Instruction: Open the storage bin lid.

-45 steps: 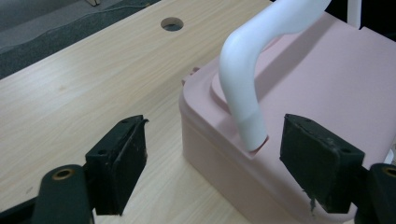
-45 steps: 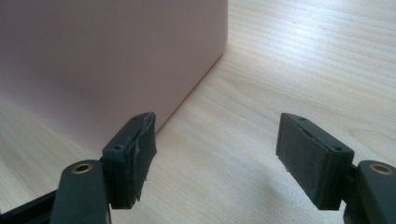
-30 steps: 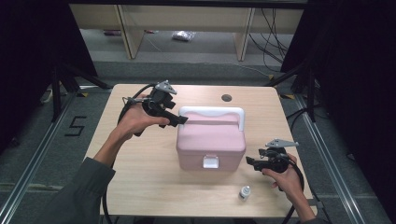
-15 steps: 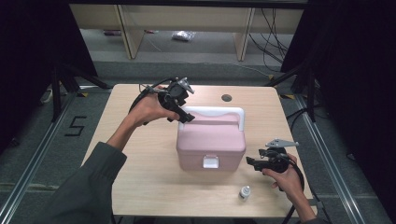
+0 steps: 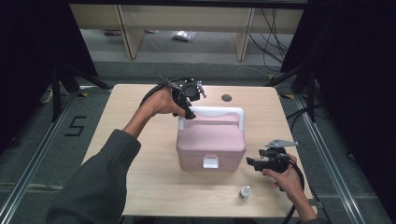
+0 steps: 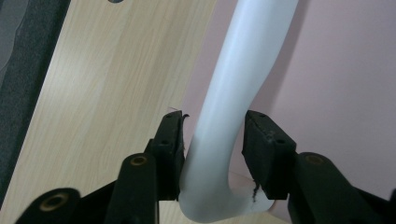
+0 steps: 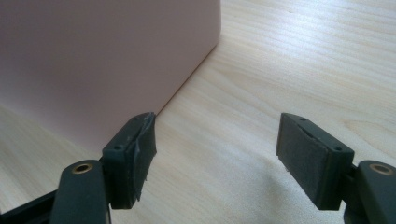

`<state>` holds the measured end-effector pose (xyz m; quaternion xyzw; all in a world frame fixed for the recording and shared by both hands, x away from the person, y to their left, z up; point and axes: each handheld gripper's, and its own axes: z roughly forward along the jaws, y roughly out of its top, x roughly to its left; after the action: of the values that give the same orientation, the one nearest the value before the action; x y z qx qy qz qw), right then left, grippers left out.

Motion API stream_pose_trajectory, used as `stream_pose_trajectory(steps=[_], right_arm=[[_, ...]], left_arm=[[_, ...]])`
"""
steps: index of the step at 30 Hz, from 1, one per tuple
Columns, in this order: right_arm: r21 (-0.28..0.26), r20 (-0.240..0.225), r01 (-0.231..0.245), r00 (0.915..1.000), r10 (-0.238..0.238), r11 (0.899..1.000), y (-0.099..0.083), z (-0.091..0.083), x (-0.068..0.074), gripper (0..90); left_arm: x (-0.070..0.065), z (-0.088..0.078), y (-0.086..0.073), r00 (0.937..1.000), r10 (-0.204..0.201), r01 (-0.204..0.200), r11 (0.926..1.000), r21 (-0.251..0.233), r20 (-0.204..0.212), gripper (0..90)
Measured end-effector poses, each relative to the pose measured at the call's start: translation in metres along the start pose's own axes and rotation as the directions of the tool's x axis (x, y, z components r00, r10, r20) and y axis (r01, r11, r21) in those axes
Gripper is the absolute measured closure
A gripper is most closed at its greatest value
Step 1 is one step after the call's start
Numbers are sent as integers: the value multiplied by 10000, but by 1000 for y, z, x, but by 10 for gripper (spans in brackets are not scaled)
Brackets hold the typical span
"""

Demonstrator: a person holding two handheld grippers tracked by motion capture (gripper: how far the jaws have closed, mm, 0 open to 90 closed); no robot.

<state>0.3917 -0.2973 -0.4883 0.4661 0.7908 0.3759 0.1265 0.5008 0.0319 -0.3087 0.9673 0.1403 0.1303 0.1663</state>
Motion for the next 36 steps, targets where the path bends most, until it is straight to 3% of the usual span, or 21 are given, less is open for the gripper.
stream_pose_trajectory(steps=[3,13,14,18,19,21,22,23,24,25,26,28,29,32,33,35,36], right_arm=[[-108,115,184,9998,-183,9998,0,-1,-2,297],[-173,88,192,9998,-190,9997,0,-2,-3,299],[-225,-110,133,9998,-136,9997,0,-1,-3,303],[-275,-128,-141,9998,138,9995,3,-8,0,344],[-389,-100,271,9996,-275,9989,6,-12,-3,365],[-580,-225,173,9996,-187,9982,10,-20,0,383],[-796,-224,501,9984,-520,9956,14,-29,0,373],[-850,-203,349,9991,-368,9958,16,-35,3,385],[-1034,-180,472,9986,-493,9935,18,-39,4,406],[-1329,18,951,9954,-957,9866,22,-46,3,435],[-1916,75,1008,9948,-1012,9763,26,-57,4,538],[-1998,-100,736,9970,-771,9771,27,-60,7,581],[-2231,-26,1200,9923,-1237,9674,31,-66,6,638],[-2669,-210,1488,9869,-1601,9522,36,-75,14,750],[-2806,-384,1236,9894,-1398,9518,37,-77,18,770],[-2898,-385,1624,9827,-1810,9432,40,-79,23,812],[-2781,-573,1585,9818,-1811,9474,42,-81,27,832]], left_arm=[[1,-2,0,10000,89,-89,10000,34,3,657],[-5,-13,4,9979,607,-606,9982,25,-213,683],[-6,-16,5,9975,654,-654,9979,3,-276,685],[-5,-27,9,9959,771,-777,9969,-99,-479,690],[-5,-28,10,9964,704,-711,9974,-114,-482,689],[-1,-31,12,9967,656,-664,9977,-140,-476,690],[0,-31,12,9968,614,-625,9979,-197,-503,689],[2,-31,12,9969,589,-603,9979,-250,-525,687],[4,-32,12,9973,553,-567,9980,-271,-492,686],[5,-32,13,9973,568,-581,9979,-270,-473,687],[5,-32,13,9975,539,-553,9980,-303,-456,687],[7,-33,14,9972,612,-624,9977,-251,-440,686],[7,-32,14,9975,574,-584,9980,-248,-418,687],[8,-32,15,9980,502,-512,9984,-253,-376,687],[9,-32,16,9980,496,-507,9983,-271,-401,686],[11,-32,16,9983,453,-464,9985,-276,-376,686],[11,-32,16,9983,449,-459,9985,-284,-368,685]])
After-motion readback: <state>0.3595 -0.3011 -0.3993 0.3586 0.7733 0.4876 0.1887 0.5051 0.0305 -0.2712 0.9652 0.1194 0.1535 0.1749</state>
